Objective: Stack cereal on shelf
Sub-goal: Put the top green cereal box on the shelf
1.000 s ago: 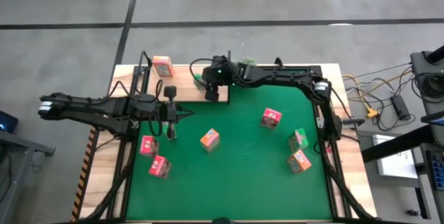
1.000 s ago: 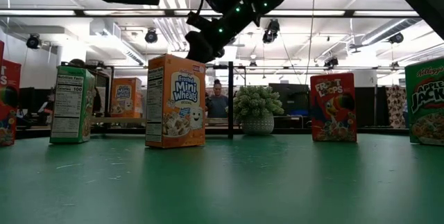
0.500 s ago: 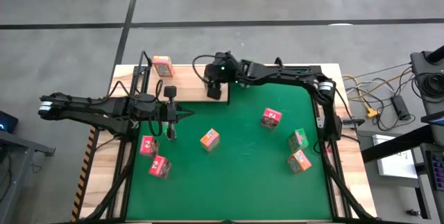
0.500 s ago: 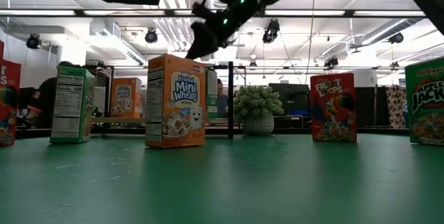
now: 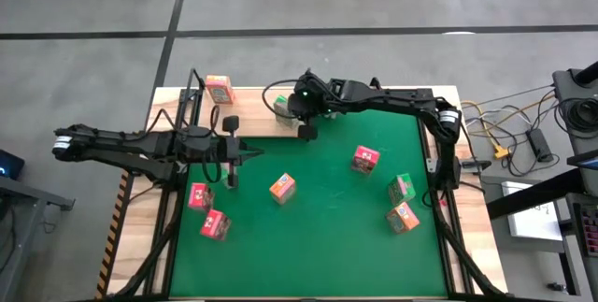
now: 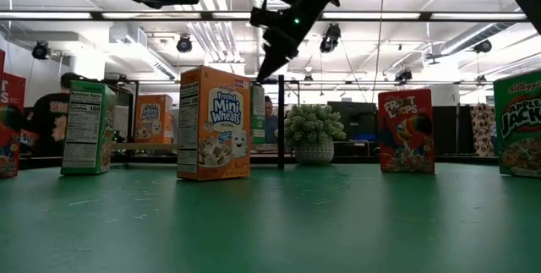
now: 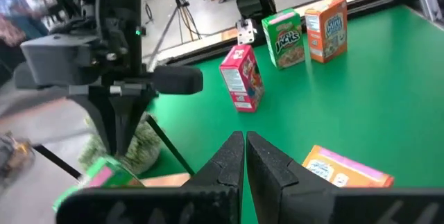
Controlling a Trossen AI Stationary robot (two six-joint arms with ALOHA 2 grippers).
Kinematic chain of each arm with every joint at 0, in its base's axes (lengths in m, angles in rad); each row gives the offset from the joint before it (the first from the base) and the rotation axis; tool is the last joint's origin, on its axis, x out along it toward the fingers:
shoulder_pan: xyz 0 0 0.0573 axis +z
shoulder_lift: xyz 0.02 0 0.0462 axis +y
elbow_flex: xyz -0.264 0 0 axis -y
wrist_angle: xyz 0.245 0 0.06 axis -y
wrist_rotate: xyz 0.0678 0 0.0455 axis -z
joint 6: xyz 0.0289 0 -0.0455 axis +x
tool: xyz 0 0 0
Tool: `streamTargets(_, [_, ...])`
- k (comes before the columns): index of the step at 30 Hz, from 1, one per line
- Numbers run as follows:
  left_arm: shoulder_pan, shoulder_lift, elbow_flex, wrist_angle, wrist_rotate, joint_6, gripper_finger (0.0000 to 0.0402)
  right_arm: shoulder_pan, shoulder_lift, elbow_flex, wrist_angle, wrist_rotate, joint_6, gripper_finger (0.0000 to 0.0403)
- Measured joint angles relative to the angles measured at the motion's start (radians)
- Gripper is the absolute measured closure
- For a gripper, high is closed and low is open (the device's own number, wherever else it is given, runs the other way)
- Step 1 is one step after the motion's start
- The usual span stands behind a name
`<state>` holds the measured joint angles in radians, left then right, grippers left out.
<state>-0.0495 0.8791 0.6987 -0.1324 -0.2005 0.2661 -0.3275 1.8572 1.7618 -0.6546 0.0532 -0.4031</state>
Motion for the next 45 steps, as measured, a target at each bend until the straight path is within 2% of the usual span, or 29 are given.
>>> streamTargets(4, [0.000, 0.029, 0.000, 0.021, 0.001, -0.057, 0.0402, 0.000, 0.002, 0.000, -0.033, 0.000, -0.030, 0.0392])
streamTargets(15, [-0.003, 0.103, -0.001, 0.073, 0.002, -0.175, 0.0402, 0.000, 0.010, -0.014, 0.015, -0.004, -0.073, 0.0394])
streamTargets(23, [-0.003, 0.112, -0.001, 0.073, 0.002, -0.177, 0.0402, 0.000, 0.010, -0.015, 0.041, -0.035, -0.088, 0.0394])
streamTargets(45, [-0.003, 0.128, -0.008, 0.156, 0.001, -0.171, 0.0402, 0.000, -0.016, -0.011, 0.001, -0.035, -0.108, 0.0394])
